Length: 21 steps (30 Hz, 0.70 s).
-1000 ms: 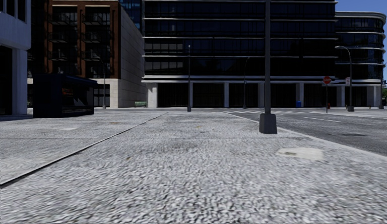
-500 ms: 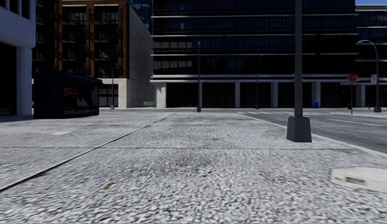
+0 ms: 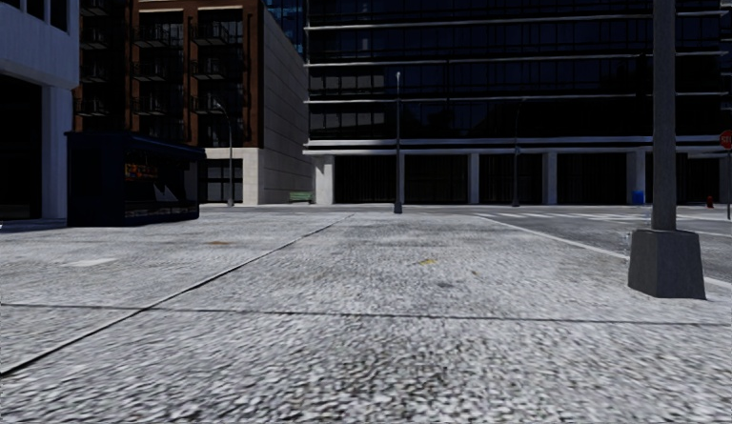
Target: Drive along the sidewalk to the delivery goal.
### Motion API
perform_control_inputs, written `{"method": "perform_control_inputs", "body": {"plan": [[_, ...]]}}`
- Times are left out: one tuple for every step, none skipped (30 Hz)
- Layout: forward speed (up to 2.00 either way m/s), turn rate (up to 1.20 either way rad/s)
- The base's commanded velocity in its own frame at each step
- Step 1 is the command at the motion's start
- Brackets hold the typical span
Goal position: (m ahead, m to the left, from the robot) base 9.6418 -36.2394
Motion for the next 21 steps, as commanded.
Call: {"method": "perform_control_inputs", "body": {"plan": [[1.96,0.27],[1.96,0.27],[1.96,0.27],[1.96,0.27],[1.96,0.27],[1.96,0.27],[1.96,0.27],[1.96,0.27],[1.96,0.27],[1.96,0.27],[1.96,0.27],[1.96,0.27],[1.96,0.27],[1.96,0.27],[1.96,0.27],[1.96,0.27],[1.96,0.26],[1.96,0.25],[1.96,0.21],[1.96,0.16],[1.96,0.16]]}}
